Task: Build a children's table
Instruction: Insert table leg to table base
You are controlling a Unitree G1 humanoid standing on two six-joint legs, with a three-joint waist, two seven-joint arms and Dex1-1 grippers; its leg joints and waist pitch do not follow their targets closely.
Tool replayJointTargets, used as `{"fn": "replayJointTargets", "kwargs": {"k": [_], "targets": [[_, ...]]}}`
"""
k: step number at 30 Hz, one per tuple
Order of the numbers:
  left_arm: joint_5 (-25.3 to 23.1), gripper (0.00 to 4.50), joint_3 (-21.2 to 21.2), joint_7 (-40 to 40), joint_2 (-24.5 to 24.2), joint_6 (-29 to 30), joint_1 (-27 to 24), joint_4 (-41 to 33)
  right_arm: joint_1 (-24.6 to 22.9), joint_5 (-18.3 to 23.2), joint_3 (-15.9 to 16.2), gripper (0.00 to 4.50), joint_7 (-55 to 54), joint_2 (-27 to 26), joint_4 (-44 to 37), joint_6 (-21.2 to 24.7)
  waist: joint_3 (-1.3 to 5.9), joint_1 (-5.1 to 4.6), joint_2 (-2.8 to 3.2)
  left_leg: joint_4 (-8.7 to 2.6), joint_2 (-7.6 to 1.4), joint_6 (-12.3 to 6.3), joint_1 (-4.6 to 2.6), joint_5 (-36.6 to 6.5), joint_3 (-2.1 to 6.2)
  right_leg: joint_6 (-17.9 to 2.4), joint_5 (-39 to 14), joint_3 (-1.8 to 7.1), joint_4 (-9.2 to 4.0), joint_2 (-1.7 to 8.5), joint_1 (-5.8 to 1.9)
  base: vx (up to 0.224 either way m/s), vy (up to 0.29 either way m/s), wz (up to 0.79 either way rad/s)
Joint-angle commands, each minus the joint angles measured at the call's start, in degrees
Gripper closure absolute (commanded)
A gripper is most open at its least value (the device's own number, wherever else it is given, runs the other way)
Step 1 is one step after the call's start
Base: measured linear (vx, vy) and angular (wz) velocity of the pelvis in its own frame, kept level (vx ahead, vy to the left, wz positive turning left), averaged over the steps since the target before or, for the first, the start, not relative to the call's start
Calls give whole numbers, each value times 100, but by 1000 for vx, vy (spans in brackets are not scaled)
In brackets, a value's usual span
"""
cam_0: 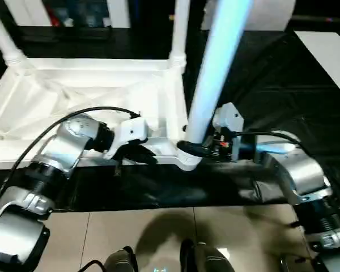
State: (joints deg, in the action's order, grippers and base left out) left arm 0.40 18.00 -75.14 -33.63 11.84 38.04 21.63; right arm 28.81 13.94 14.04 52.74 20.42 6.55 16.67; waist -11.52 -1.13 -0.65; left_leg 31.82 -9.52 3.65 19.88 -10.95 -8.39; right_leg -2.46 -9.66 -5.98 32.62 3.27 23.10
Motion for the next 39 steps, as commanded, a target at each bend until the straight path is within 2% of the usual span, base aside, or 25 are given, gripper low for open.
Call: {"fn": "replayJointTargets", "kwargs": {"k": [1,2,3,4,5,6,7,8,9,10,11,13,14,15,16,17,18,21,22,27,32,34,35,38,39], "targets": [[1,450,-238,454,-36,299,-25,-351,-516,-501,768,262,-201,-89,778,488,68,12,68,-446,-300,-88,53,-2388,286,-160,-4697,299,-699,669,-165,0,0,0],[49,450,-428,679,-100,725,-352,-895,-549,-544,634,262,-530,-197,761,522,83,1,107,-437,-301,-74,29,-2485,299,-135,-4740,272,-713,667,-171,-33,20,-19],[84,450,-548,814,-135,994,-567,-1249,-574,-570,553,262,-726,-264,744,539,76,-48,109,-468,-323,-13,90,-2550,342,-151,-4661,220,-702,695,-228,-38,28,-24],[88,450,-591,872,-125,1089,-645,-1374,-584,-580,529,262,-790,-285,732,548,30,-84,160,-481,-315,-27,56,-2826,369,-55,-4767,134,-789,660,-191,-38,28,-24],[100,450,-732,1063,-91,1399,-900,-1784,-617,-615,451,262,-999,-353,693,577,66,-102,162,-473,-336,24,39,-2881,387,-93,-4604,126,-756,685,-222,-29,31,-22],[79,450,-881,1325,22,1868,-1281,-2413,-645,-633,315,262,-1283,-486,689,626,37,-139,183,-510,-356,17,63,-3006,421,-104,-4477,83,-779,683,-241,-17,41,-20],[79,450,-881,1325,22,1868,-1281,-2413,-645,-633,315,262,-1283,-486,689,626,1,-203,220,-578,-397,22,135,-3204,480,-152,-4215,32,-735,679,-301,-17,41,-20],[-40,450,-933,1754,345,2600,-1816,-3418,-595,-672,83,262,-1784,-735,850,649,8,-212,244,-590,-423,42,133,-3371,497,-167,-4076,25,-707,674,-309,-6,55,-22],[-40,450,-933,1754,345,2600,-1816,-3418,-595,-672,83,262,-1784,-735,850,649,-17,-277,252,-660,-482,93,181,-3633,548,-292,-3666,47,-592,688,-338,10,52,-18],[-79,450,-886,1860,457,2813,-1944,-3717,-551,-679,3,262,-1949,-824,953,645,-25,-283,250,-665,-474,84,157,-3751,543,-286,-3589,78,-591,666,-308,10,52,-18],[-109,450,-794,2009,677,3035,-1976,-3962,-455,-703,-57,262,-2110,-912,1118,603,9,-318,205,-608,-412,44,62,-3653,498,-293,-3716,131,-642,689,-243,0,0,0],[-87,450,-637,2225,945,3345,-1942,-4249,-319,-732,-100,262,-2292,-1019,1312,539,-1,-318,197,-475,-284,-70,13,-3109,424,-205,-4261,101,-804,724,-182,0,0,0],[-51,450,-570,2323,1015,3476,-1921,-4365,-275,-738,-105,262,-2354,-1055,1363,517,2,-313,191,-460,-270,-99,8,-2989,409,-183,-4277,102,-825,722,-175,0,0,0],[-103,450,-531,2452,1082,3487,-1821,-4284,-220,-719,-105,262,-2378,-1105,1385,507,14,-292,191,-457,-284,-139,36,-2784,404,-234,-4090,133,-789,729,-189,0,0,0],[-207,450,-501,2607,1089,3457,-1704,-4149,-181,-682,-101,262,-2379,-1171,1375,506,25,-294,148,-465,-294,-168,43,-2751,396,-249,-4027,133,-788,712,-190,0,0,0],[-217,450,-500,2618,1085,3450,-1694,-4134,-179,-678,-101,262,-2376,-1176,1372,507,21,-268,160,-461,-296,-179,-17,-2793,382,-254,-3967,127,-796,686,-146,0,0,0],[-273,450,-505,2643,1019,3374,-1636,-4011,-181,-663,-86,262,-2356,-1203,1346,517,37,-251,161,-442,-291,-192,-50,-2679,352,-316,-3764,158,-785,685,-134,0,0,0],[-361,450,-555,2739,1005,3509,-1629,-4077,-182,-701,-85,262,-2390,-1235,1361,506,44,-225,163,-484,-343,-205,21,-2537,357,-482,-3335,174,-694,674,-202,0,0,0],[-395,450,-570,2768,959,3616,-1593,-4106,-177,-706,-81,262,-2372,-1255,1390,492,52,-217,178,-483,-350,-195,22,-2543,359,-499,-3312,177,-689,682,-210,0,0,0],[-524,450,-421,2940,739,3644,-1522,-4028,-92,-731,-15,262,-2271,-1234,1534,503,48,-219,179,-460,-321,-164,-11,-2677,358,-428,-3572,158,-718,681,-199,0,0,0],[-487,450,-541,3127,899,3894,-1447,-3872,18,-697,-189,262,-2327,-1284,1780,388,56,-232,171,-447,-320,-160,-16,-2696,353,-396,-3610,124,-737,668,-206,0,0,0],[-343,450,-612,3086,965,3938,-1353,-3703,127,-693,-295,206,-2337,-1310,1968,251,63,-234,174,-424,-303,-167,-59,-2761,337,-343,-3750,104,-782,667,-175,0,0,0],[-319,450,-627,3111,973,3946,-1338,-3672,140,-706,-288,206,-2326,-1303,1987,220,50,-242,182,-421,-289,-164,-81,-2881,342,-292,-3854,59,-809,646,-156,0,0,0],[-184,450,-702,3157,1035,3857,-1268,-3509,166,-703,-293,181,-2267,-1273,2023,167,90,-240,181,-435,-326,-170,-57,-2929,358,-311,-3554,53,-769,655,-206,0,0,0],[-81,450,-787,3175,1114,3725,-1215,-3360,172,-681,-313,149,-2225,-1255,2034,117,80,-232,194,-442,-326,-191,-65,-2949,353,-320,-3536,59,-764,652,-188,0,0,0]]}}
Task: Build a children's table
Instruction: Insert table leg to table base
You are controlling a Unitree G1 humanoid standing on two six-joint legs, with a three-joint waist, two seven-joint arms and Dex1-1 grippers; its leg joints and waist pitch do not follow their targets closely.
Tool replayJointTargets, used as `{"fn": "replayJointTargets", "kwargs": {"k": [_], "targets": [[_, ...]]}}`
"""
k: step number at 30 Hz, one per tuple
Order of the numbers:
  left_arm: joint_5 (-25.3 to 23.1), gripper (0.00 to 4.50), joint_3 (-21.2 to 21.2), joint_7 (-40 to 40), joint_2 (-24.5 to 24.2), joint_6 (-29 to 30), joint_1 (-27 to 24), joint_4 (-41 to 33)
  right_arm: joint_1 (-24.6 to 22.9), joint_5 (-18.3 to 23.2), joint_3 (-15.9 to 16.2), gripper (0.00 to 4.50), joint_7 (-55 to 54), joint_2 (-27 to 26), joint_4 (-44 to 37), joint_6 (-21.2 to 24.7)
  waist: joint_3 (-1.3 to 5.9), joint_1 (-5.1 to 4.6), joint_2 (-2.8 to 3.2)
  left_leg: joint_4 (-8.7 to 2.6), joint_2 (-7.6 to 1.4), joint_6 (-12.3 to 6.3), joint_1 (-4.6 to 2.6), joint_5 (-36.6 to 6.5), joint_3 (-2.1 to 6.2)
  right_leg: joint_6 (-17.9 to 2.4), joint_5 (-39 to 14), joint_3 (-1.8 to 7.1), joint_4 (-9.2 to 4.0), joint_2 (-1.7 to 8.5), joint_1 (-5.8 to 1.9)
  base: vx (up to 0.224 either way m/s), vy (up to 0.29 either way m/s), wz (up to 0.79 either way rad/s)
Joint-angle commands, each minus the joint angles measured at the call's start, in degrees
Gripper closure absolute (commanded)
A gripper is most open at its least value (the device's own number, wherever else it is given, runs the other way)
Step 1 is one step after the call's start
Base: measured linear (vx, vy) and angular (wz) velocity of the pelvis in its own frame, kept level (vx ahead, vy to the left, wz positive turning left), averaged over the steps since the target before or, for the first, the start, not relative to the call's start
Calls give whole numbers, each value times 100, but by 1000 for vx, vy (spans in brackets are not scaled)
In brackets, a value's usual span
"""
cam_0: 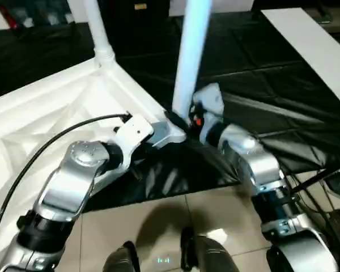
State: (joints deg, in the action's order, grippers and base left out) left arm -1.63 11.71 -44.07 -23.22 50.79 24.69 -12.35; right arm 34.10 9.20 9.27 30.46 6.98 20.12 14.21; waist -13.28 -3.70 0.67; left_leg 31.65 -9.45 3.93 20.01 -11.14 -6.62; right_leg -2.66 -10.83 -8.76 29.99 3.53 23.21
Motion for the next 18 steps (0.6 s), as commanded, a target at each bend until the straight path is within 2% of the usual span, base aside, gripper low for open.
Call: {"fn": "replayJointTargets", "kwargs": {"k": [1,2,3,4,5,7,9,11,12,13,15,16,18], "targets": [[156,450,-181,72,94,-249,145,115,-355,-203,159,149,23,101,685,328,253,29,78,-417,-326,-216,-99,-2957,166,-289,-3453,329,-520,624,-184,0,0,0],[170,450,-190,74,101,-313,161,172,-357,-201,155,138,37,113,686,299,249,37,70,-409,-310,-216,-109,-2970,160,-251,-3540,310,-546,621,-179,0,0,0],[173,450,-141,-2,57,-576,189,304,-362,-186,134,138,84,138,694,228,262,54,97,-405,-315,-220,-111,-2967,159,-243,-3544,315,-550,629,-183,0,0,0],[173,450,-116,-57,24,-631,195,364,-383,-163,109,112,120,164,660,199,267,78,79,-402,-308,-232,-116,-2932,149,-232,-3547,316,-562,629,-175,0,0,0],[177,450,-100,-107,0,-736,217,446,-396,-151,74,112,172,192,646,132,278,91,69,-398,-307,-237,-108,-2867,144,-241,-3531,329,-555,638,-191,0,0,0],[233,450,-97,-238,-50,-959,255,602,-463,-80,-6,87,307,280,524,61,298,135,70,-399,-312,-291,-56,-2534,131,-322,-3310,379,-506,655,-239,0,0,0],[245,450,21,-476,-222,-1460,304,839,-571,63,-107,78,544,408,328,-72,309,184,100,-382,-310,-341,-59,-2204,98,-443,-3101,429,-491,668,-234,0,0,0],[266,450,28,-528,-283,-1549,332,1006,-651,150,-177,54,655,500,165,-184,336,222,93,-383,-329,-394,-4,-1811,78,-608,-2709,464,-420,668,-294,0,0,0],[264,450,43,-598,-323,-1692,347,1097,-697,219,-224,44,740,552,54,-219,363,270,112,-372,-340,-409,-16,-1578,55,-669,-2518,484,-392,664,-298,0,0,0],[292,450,59,-692,-361,-1826,358,1182,-739,289,-258,38,842,599,-42,-244,363,285,103,-362,-323,-436,-28,-1485,36,-682,-2476,486,-406,651,-287,0,0,0],[312,450,107,-880,-432,-2164,388,1363,-827,379,-304,21,1076,752,-239,-370,411,324,70,-339,-320,-532,-1,-1108,0,-769,-2196,502,-345,619,-322,0,0,0],[351,450,111,-971,-445,-2218,395,1428,-870,436,-321,10,1212,832,-335,-393,435,333,73,-329,-331,-564,-11,-1024,-17,-827,-2107,514,-317,617,-318,0,0,0],[450,450,163,-1352,-503,-2696,422,1692,-954,529,-384,3,1558,1058,-523,-522,455,352,52,-303,-308,-596,-1,-1076,-59,-823,-2215,516,-302,590,-302,28,-12,3]]}}
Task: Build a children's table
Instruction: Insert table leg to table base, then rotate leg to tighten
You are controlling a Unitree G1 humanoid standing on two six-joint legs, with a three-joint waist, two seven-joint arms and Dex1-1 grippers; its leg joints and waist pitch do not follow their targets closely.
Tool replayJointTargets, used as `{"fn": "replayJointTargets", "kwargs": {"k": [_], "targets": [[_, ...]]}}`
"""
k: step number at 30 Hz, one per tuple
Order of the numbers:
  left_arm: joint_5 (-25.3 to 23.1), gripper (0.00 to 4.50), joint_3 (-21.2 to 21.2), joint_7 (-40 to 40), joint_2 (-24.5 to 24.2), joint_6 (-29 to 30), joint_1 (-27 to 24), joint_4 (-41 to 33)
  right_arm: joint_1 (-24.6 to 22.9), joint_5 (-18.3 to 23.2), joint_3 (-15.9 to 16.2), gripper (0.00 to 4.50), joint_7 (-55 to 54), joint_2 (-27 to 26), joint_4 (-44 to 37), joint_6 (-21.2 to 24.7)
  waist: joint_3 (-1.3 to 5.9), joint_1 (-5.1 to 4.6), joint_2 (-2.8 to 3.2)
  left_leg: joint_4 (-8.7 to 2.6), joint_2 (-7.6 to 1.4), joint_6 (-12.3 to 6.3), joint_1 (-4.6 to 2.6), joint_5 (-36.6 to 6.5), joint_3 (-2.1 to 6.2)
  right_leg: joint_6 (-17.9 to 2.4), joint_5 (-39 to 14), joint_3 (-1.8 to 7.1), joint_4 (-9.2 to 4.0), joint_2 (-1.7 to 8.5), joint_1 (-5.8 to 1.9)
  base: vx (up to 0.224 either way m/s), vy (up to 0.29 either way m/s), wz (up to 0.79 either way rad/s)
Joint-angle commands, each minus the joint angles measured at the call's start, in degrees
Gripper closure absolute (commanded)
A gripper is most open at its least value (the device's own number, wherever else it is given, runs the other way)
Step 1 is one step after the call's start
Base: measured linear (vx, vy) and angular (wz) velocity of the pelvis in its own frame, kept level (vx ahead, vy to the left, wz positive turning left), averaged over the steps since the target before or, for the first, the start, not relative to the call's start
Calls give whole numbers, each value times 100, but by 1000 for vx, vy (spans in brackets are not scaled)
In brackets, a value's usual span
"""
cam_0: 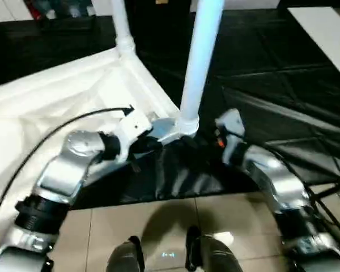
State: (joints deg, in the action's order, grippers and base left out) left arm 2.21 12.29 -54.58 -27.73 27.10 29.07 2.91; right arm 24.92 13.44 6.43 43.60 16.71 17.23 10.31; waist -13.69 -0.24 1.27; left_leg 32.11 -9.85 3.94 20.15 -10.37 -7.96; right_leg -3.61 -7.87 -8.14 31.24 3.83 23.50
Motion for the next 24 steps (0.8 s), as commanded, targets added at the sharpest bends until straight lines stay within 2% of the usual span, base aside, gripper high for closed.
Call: {"fn": "replayJointTargets", "kwargs": {"k": [1,2,3,4,5,6,7,8,9,10,11,12,13,14,15,18,19,20,22,24], "targets": [[65,450,105,-300,-52,-327,-16,166,-37,104,-100,3,245,85,-234,-132,506,11,-30,-344,-263,-620,-12,-1133,63,-705,-2534,467,-429,561,-331,56,-23,6],[103,450,136,-443,-80,-481,-18,219,-50,120,-117,3,317,134,-262,-164,563,31,-30,-326,-268,-680,14,-850,44,-775,-2207,496,-356,563,-357,69,-25,5],[103,450,136,-443,-80,-481,-18,219,-50,120,-117,3,317,134,-262,-164,604,38,-45,-302,-273,-777,53,-508,35,-905,-1675,521,-260,531,-361,75,-26,4],[127,450,192,-596,-130,-690,-2,358,-58,166,-161,3,451,231,-292,-203,628,60,-35,-268,-256,-917,65,-232,18,-1050,-1191,532,-190,512,-353,75,-26,4],[179,450,221,-753,-153,-841,32,502,-51,220,-199,3,597,335,-307,-230,650,55,-75,-252,-248,-1009,79,-93,8,-1082,-969,536,-164,509,-375,67,-25,3],[250,450,267,-1058,-192,-1112,125,754,-2,221,-228,3,819,559,-285,-334,705,71,-78,-219,-250,-1198,102,319,20,-1208,-357,540,-46,502,-407,0,0,0],[262,450,291,-1165,-210,-1194,155,826,16,224,-237,3,889,627,-274,-363,704,84,-65,-194,-223,-1340,104,469,18,-1217,-166,526,-45,476,-386,0,0,0],[265,450,327,-1286,-235,-1278,187,893,40,234,-248,3,964,695,-259,-382,754,92,-92,-142,-218,-1518,123,790,24,-1307,384,544,78,471,-396,0,0,0],[256,450,364,-1399,-253,-1380,230,982,65,245,-263,3,1035,751,-239,-394,742,84,-115,-112,-222,-1675,156,908,20,-1375,675,547,126,460,-365,0,0,0],[207,450,497,-1673,-324,-1615,310,1131,120,278,-232,3,1324,898,-259,-416,699,92,-117,-116,-210,-1708,180,624,9,-1314,337,526,58,472,-366,0,0,0],[187,450,551,-1805,-344,-1732,353,1205,133,257,-166,3,1513,987,-300,-473,696,106,-111,-118,-202,-1656,167,443,0,-1245,17,515,17,466,-362,0,0,0],[175,450,584,-1888,-355,-1806,380,1251,139,239,-120,3,1638,1044,-328,-515,672,124,-117,-130,-193,-1489,165,129,-21,-1070,-658,511,-65,465,-364,0,0,0],[165,450,608,-1948,-354,-1852,413,1293,147,212,-69,3,1738,1086,-345,-550,656,133,-119,-136,-193,-1406,176,19,-19,-980,-967,508,-102,474,-368,0,0,0],[161,450,620,-1993,-349,-1901,438,1340,153,194,-44,3,1799,1105,-349,-575,626,151,-104,-153,-201,-1237,162,-171,-21,-816,-1535,500,-166,469,-352,0,0,0],[151,450,643,-2041,-342,-1958,481,1394,166,186,0,3,1887,1127,-359,-576,610,165,-93,-165,-223,-1112,141,-301,-21,-742,-1892,502,-199,469,-325,0,0,0],[128,450,694,-2149,-321,-2103,578,1518,206,141,100,3,2003,1157,-345,-638,602,174,-91,-177,-267,-900,118,-501,-3,-723,-2210,515,-218,495,-294,0,0,0],[118,450,726,-2212,-298,-2200,644,1613,247,139,146,3,2077,1164,-289,-687,599,171,-88,-175,-257,-891,118,-518,-5,-726,-2224,516,-226,486,-288,0,0,0],[121,450,767,-2295,-266,-2288,707,1677,303,197,192,3,2217,1144,-223,-698,619,180,-85,-165,-261,-893,76,-554,-19,-769,-2153,537,-228,483,-262,0,0,0],[124,450,778,-2318,-257,-2306,720,1685,319,226,200,19,2277,1131,-212,-682,636,172,-90,-162,-289,-921,118,-460,-12,-929,-1828,550,-156,492,-286,0,0,0],[126,450,802,-2415,-232,-2410,760,1760,362,251,217,30,2428,1107,-161,-654,658,178,-90,-147,-285,-998,125,-347,-19,-1019,-1573,555,-124,488,-289,0,0,0]]}}
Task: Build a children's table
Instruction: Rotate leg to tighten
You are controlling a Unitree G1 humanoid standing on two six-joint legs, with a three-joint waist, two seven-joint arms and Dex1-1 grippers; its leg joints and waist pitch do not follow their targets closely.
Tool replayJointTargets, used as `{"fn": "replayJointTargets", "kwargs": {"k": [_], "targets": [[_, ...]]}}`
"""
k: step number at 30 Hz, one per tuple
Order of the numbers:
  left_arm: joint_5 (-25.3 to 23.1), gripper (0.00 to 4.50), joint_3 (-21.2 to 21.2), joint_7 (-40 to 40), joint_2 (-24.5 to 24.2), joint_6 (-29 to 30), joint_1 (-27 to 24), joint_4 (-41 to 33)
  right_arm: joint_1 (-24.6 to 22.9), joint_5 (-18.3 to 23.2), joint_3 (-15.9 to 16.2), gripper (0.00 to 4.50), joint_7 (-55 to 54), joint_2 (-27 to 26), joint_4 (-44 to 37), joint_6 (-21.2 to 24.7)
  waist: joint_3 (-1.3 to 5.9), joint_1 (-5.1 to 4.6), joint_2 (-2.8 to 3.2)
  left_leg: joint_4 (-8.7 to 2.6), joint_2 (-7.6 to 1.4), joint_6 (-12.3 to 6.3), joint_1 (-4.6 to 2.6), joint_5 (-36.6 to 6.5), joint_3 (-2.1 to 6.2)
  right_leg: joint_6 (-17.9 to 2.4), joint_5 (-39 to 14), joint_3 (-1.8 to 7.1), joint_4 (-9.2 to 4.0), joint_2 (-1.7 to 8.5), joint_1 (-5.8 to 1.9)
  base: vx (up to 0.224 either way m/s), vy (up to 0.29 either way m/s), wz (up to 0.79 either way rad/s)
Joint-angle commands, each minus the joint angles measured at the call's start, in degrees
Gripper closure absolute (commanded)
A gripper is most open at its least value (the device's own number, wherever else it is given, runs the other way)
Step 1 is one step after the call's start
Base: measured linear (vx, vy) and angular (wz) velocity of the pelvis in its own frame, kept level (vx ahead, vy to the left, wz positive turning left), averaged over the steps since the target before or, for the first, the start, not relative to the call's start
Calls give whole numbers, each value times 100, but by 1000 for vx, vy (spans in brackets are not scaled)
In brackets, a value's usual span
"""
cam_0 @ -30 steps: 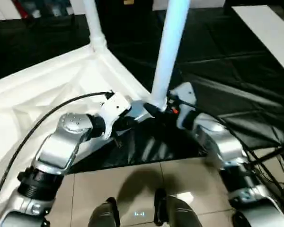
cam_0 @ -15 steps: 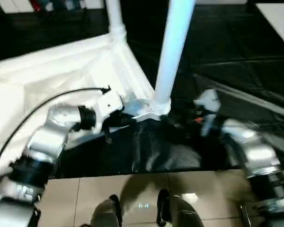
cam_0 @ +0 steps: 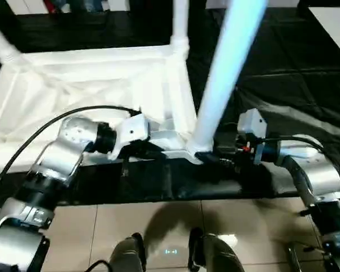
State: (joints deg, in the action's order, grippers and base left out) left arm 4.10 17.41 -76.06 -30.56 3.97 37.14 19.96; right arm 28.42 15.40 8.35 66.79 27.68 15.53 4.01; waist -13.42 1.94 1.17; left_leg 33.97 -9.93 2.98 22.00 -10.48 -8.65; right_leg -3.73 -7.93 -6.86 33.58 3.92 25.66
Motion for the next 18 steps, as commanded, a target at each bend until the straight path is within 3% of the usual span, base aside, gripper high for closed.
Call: {"fn": "replayJointTargets", "kwargs": {"k": [1,6,15,18], "targets": [[-63,450,296,-297,61,-130,-31,84,29,57,30,40,152,5,35,-24,645,-42,-102,-328,-275,-930,-50,-277,49,-1037,-1454,427,-340,477,-514,0,0,0],[-84,450,352,-398,74,-270,14,155,152,29,81,79,256,-61,259,-109,667,-29,-109,-303,-259,-1106,-23,-84,40,-1086,-1208,411,-305,490,-525,0,0,0],[-161,450,390,-451,76,-393,27,286,272,61,98,162,471,-146,419,-134,672,-16,-128,-294,-246,-973,-11,-190,37,-931,-1616,402,-333,491,-531,0,0,0],[-176,450,393,-453,70,-413,16,313,229,60,126,170,527,-136,409,-136,690,-14,-131,-284,-242,-967,-8,-153,36,-955,-1552,405,-315,486,-536,0,0,0]]}}
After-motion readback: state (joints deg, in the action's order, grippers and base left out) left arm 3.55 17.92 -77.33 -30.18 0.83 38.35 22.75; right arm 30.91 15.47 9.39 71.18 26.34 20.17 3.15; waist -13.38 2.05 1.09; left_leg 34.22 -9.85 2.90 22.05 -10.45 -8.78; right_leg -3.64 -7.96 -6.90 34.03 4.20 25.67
